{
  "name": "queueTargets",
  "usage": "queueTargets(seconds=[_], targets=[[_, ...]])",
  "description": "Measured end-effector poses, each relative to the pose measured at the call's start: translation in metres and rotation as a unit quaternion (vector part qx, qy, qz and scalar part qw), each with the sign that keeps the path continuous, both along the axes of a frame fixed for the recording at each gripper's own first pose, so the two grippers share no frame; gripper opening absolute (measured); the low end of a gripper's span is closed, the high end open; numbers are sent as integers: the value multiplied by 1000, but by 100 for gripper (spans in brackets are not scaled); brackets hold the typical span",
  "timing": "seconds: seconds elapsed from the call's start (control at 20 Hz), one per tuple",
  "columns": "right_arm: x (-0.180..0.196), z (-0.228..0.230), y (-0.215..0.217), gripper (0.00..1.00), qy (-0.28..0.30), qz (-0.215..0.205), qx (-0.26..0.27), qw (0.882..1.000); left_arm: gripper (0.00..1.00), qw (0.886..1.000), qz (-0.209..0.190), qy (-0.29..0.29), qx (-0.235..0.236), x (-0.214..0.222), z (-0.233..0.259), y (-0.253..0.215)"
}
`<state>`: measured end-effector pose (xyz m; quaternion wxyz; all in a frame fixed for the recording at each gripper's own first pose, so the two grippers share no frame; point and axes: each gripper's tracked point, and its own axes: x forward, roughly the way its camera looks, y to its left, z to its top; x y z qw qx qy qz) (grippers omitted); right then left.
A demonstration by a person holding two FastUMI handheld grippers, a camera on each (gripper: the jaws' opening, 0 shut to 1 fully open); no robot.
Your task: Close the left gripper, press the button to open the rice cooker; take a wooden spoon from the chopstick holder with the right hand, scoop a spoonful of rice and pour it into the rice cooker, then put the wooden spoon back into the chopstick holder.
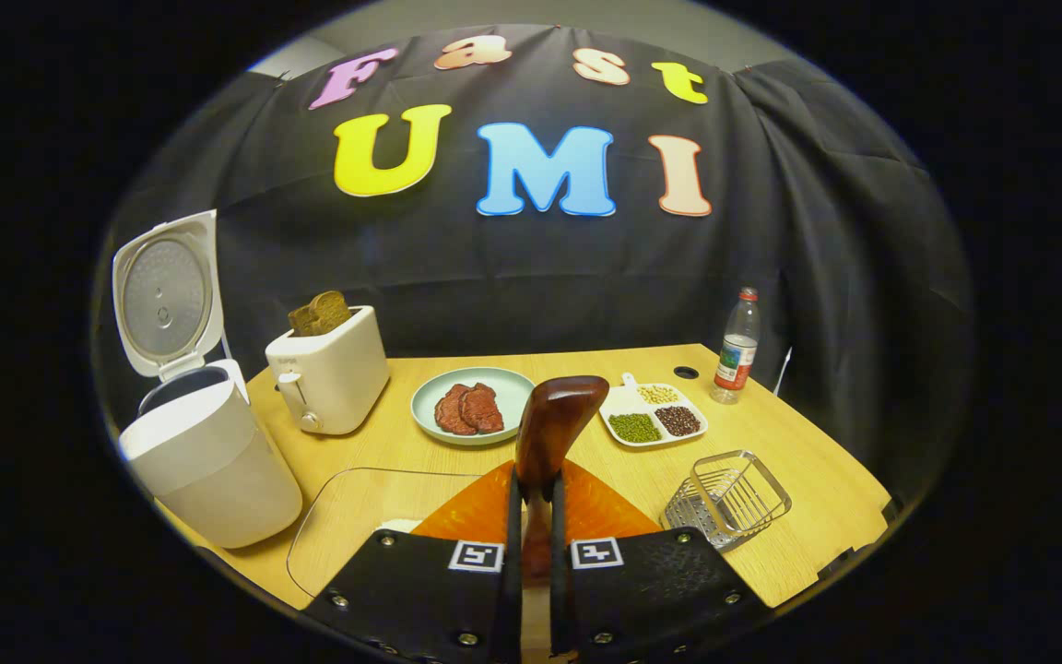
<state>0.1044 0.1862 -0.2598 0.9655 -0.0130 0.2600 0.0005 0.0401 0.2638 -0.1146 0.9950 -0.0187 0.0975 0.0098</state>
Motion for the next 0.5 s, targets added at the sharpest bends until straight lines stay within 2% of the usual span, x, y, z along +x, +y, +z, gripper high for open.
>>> queueTargets(seconds=[0.1, 0.3, 0.35, 0.4, 0.5], targets=[[-5, -5, 22, 13, 9, 23, 5, 1000, 97, 1000, 5, 2, -1, 1, 0, 5], [-15, -9, 49, 12, 23, 39, 49, 998, 95, 1000, 9, 0, -5, -1, 0, 8], [-17, -8, 54, 12, 28, 40, 68, 996, 98, 1000, 8, 1, -7, -2, -3, 8], [-18, -9, 56, 13, 36, 37, 95, 994, 95, 1000, 8, 2, -9, -1, -4, 7], [-18, -9, 54, 13, 50, 14, 158, 986, 98, 1000, 8, 5, -14, -2, -6, 3]])
